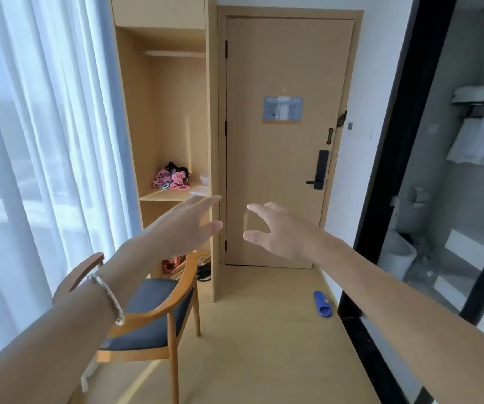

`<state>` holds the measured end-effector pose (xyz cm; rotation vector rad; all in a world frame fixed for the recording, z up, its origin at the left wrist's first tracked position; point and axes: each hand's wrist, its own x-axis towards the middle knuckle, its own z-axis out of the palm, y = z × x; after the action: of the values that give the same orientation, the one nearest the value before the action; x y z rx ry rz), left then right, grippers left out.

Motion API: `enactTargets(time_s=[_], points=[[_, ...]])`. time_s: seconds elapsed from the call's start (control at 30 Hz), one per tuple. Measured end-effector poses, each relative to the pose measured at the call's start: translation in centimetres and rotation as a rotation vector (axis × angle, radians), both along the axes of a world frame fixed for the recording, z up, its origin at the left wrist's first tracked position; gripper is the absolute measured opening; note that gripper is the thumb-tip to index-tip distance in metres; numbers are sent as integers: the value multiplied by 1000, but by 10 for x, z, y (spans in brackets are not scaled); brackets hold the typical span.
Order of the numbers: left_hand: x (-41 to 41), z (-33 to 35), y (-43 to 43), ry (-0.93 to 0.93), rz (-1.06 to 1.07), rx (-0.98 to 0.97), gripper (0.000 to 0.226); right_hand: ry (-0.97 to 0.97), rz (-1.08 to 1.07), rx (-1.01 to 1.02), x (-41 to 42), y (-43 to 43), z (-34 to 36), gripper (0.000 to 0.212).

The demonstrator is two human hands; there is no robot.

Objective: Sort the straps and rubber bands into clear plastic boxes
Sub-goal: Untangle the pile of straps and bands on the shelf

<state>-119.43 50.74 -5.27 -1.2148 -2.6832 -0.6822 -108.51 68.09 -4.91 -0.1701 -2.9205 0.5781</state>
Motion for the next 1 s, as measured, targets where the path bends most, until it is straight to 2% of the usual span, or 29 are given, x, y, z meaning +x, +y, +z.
enactTargets(time_s=[0.13,0.27,0.5,0.83,1.0], points=[[-65,-12,24,-39,-45,-26,58,-78,-33,12,-64,23,-10,65],[-124,-26,34,-60,-29,-60,59,-61,-39,-30,-129,43,-16,64],[-221,-34,64,-77,28,-97,57,-70,60,-32,-244,71,-40,64],[-411,-34,158,-97,156,-68,57,-89,175,-13,-461,181,-40,63],[-473,-56,189,-186,194,-131,58,-167,232,-12,-539,212,-51,64]])
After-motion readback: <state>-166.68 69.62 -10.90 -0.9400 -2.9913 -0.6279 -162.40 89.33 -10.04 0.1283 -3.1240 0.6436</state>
